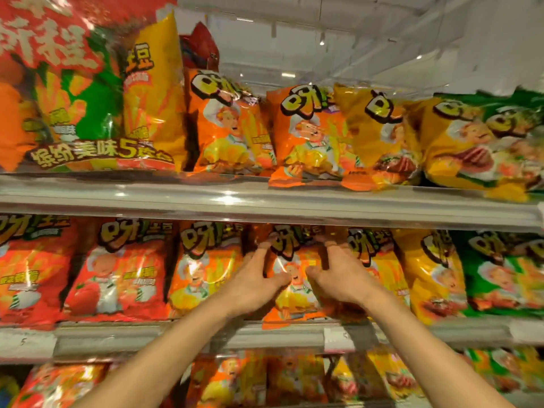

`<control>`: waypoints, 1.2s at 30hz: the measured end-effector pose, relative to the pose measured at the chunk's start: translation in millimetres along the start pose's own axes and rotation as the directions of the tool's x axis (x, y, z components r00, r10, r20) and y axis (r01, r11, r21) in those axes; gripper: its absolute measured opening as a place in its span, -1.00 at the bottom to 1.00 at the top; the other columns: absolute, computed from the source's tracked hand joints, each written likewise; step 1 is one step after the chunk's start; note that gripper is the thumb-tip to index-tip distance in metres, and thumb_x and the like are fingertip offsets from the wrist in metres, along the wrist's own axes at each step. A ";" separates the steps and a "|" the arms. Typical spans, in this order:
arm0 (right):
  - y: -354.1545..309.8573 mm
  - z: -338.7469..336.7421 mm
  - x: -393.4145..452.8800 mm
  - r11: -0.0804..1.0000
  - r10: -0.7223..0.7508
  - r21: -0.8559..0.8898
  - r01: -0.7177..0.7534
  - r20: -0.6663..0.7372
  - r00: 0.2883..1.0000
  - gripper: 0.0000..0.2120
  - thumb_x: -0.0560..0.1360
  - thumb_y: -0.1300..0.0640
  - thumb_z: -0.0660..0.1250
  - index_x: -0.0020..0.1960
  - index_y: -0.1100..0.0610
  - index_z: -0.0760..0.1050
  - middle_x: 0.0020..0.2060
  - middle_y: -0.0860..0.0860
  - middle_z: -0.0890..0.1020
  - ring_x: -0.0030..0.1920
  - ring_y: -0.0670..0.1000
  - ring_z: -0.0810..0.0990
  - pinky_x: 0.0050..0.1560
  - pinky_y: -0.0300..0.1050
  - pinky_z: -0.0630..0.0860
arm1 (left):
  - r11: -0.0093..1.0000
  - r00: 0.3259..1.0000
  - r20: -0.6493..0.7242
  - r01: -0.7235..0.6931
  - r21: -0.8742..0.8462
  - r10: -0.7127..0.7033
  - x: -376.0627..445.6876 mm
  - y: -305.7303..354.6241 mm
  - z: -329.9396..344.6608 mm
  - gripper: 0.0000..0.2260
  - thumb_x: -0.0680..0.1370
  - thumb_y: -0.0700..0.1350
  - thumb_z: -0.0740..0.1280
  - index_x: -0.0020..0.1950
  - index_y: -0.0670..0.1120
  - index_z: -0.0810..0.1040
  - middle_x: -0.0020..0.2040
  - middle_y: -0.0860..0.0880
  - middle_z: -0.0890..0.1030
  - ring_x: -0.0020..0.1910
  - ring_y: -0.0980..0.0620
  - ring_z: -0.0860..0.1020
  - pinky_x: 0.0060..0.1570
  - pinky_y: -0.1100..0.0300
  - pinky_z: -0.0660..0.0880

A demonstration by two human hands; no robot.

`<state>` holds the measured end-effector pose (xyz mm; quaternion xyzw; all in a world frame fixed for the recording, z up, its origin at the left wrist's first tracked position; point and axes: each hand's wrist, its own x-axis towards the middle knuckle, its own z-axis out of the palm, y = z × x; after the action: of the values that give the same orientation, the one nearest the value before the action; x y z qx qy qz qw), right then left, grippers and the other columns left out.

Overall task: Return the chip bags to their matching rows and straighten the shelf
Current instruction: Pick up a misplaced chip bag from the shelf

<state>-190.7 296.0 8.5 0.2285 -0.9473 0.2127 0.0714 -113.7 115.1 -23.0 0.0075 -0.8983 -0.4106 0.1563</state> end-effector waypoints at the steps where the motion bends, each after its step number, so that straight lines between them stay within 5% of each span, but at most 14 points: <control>1: 3.2 -0.3 0.5 1.000 -0.008 0.025 0.008 0.037 0.999 -0.28 0.50 -0.09 0.38 0.54 0.03 0.13 0.43 0.21 0.33 0.43 0.19 0.34 0.34 -0.06 0.33 | 1.000 0.999 0.015 0.028 -0.007 -0.028 4.2 1.7 2.4 -0.26 0.51 0.14 0.42 0.58 0.11 0.11 0.48 -0.04 0.37 0.46 -0.02 0.35 0.40 0.19 0.27; 3: 9.4 -0.5 1.3 0.995 -0.049 0.097 0.039 0.100 0.994 -0.14 0.47 -0.11 0.42 0.59 -0.03 0.00 0.50 0.13 0.26 0.46 0.13 0.32 0.35 -0.09 0.35 | 0.997 0.998 0.023 0.063 -0.041 -0.062 10.8 4.1 6.5 -0.21 0.48 0.12 0.47 0.59 0.12 0.09 0.48 0.01 0.37 0.40 0.06 0.37 0.31 0.25 0.29; 7: 14.0 1.0 4.1 0.956 -0.089 0.293 0.028 0.195 0.977 -0.02 0.46 -0.09 0.47 0.60 -0.08 -0.15 0.52 0.02 0.26 0.35 0.00 0.40 0.06 -0.26 0.37 | 0.990 0.997 -0.024 0.072 -0.119 -0.075 17.5 6.2 10.2 -0.17 0.43 0.03 0.55 0.56 0.12 0.14 0.32 0.12 0.42 0.33 0.13 0.37 0.23 0.26 0.33; 12: 17.7 1.6 3.6 0.912 -0.112 0.410 0.032 0.171 0.979 0.04 0.39 -0.07 0.54 0.59 -0.09 -0.11 0.56 -0.01 0.15 0.48 0.01 0.23 0.27 -0.22 0.35 | 0.991 0.996 -0.061 0.061 -0.117 -0.068 18.6 3.1 5.2 -0.19 0.35 -0.03 0.60 0.48 0.21 0.23 0.12 0.29 0.42 0.21 0.17 0.40 -0.05 0.50 0.35; 14: 18.8 -1.3 3.2 0.909 -0.125 0.415 0.052 0.151 0.981 0.08 0.34 -0.09 0.57 0.59 -0.13 -0.11 0.56 -0.02 0.12 0.43 -0.04 0.26 0.14 -0.36 0.39 | 0.992 0.995 -0.073 0.053 -0.116 -0.061 19.3 0.1 0.3 -0.20 0.32 -0.03 0.62 0.39 0.29 0.23 0.05 0.38 0.39 0.13 0.20 0.40 -0.20 0.61 0.34; 16: 19.3 -2.9 3.8 0.911 -0.138 0.407 0.068 0.144 0.980 0.12 0.31 -0.10 0.59 0.59 -0.16 -0.12 0.56 -0.04 0.12 0.48 -0.03 0.21 0.18 -0.36 0.28 | 0.992 0.996 -0.058 0.055 -0.113 -0.061 21.6 -2.2 -4.2 -0.13 0.29 -0.02 0.64 0.44 0.28 0.20 0.13 0.34 0.40 0.17 0.19 0.38 -0.10 0.60 0.33; 18: 18.5 -3.3 3.6 0.918 -0.152 0.388 0.081 0.154 0.976 0.15 0.29 -0.13 0.60 0.59 -0.18 -0.14 0.56 -0.08 0.11 0.52 -0.03 0.14 0.26 -0.27 0.22 | 0.995 0.996 -0.025 0.078 -0.060 -0.080 22.9 -2.2 -8.4 -0.01 0.26 0.03 0.65 0.54 0.17 0.13 0.30 0.19 0.34 0.27 0.14 0.33 0.12 0.36 0.34; 21: 19.0 -3.3 4.6 0.928 -0.124 0.368 0.062 0.145 0.982 0.14 0.26 -0.17 0.59 0.59 -0.12 -0.07 0.54 -0.06 0.16 0.50 -0.01 0.20 0.28 -0.23 0.25 | 0.992 0.992 -0.009 0.122 -0.015 -0.122 24.2 0.6 -12.0 0.06 0.25 0.09 0.64 0.58 0.05 0.08 0.39 0.09 0.29 0.30 0.11 0.30 0.18 0.26 0.32; 26: 8.2 7.5 -1.2 0.944 -0.063 0.328 0.026 0.103 0.993 -0.02 0.36 -0.10 0.54 0.58 0.03 0.03 0.51 0.05 0.21 0.38 0.03 0.35 0.24 -0.15 0.39 | 0.999 0.999 -0.047 0.014 -0.051 -0.017 10.1 4.7 -16.6 -0.17 0.41 0.04 0.56 0.51 0.21 0.11 0.14 0.31 0.43 0.09 0.25 0.44 -0.03 0.53 0.36; 30: -1.8 20.4 -10.3 0.985 -0.058 0.162 0.062 -0.026 0.998 -0.13 0.49 -0.22 0.34 0.60 0.03 -0.05 0.57 0.09 0.03 0.55 0.12 0.09 0.46 -0.05 0.19 | 0.945 0.965 -0.205 -0.095 0.314 0.166 -15.6 -8.9 -36.3 -0.55 0.57 0.03 0.35 0.44 0.06 0.35 0.11 0.05 0.57 0.11 0.02 0.56 0.12 0.12 0.49; 33: -15.0 31.9 -16.4 0.988 -0.150 -0.064 0.139 -0.212 0.966 -0.28 0.56 -0.31 0.11 0.55 0.10 0.12 0.48 0.23 0.20 0.48 0.21 0.15 0.44 0.07 0.16 | 0.832 0.862 -0.354 -0.128 0.540 0.363 -29.0 -27.1 -55.0 -0.72 0.58 -0.05 0.33 0.30 0.00 0.53 0.15 -0.05 0.56 0.10 -0.08 0.55 0.04 0.02 0.52; 36: -31.7 51.5 -17.7 0.953 -0.235 -0.240 0.187 -0.195 0.952 -0.27 0.55 -0.38 -0.18 0.54 0.03 0.18 0.48 0.16 0.26 0.49 0.20 0.16 0.49 0.20 -0.01 | 0.696 0.864 -0.354 0.005 0.718 0.359 -31.4 -45.2 -58.4 -0.65 0.60 0.08 0.26 0.30 -0.06 0.56 0.17 -0.20 0.60 0.18 -0.24 0.54 0.14 -0.11 0.46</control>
<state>-162.4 255.1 -30.2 0.2946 -0.9210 0.1225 0.2235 -72.3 46.6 -29.3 0.0752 -0.9162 -0.0088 0.3935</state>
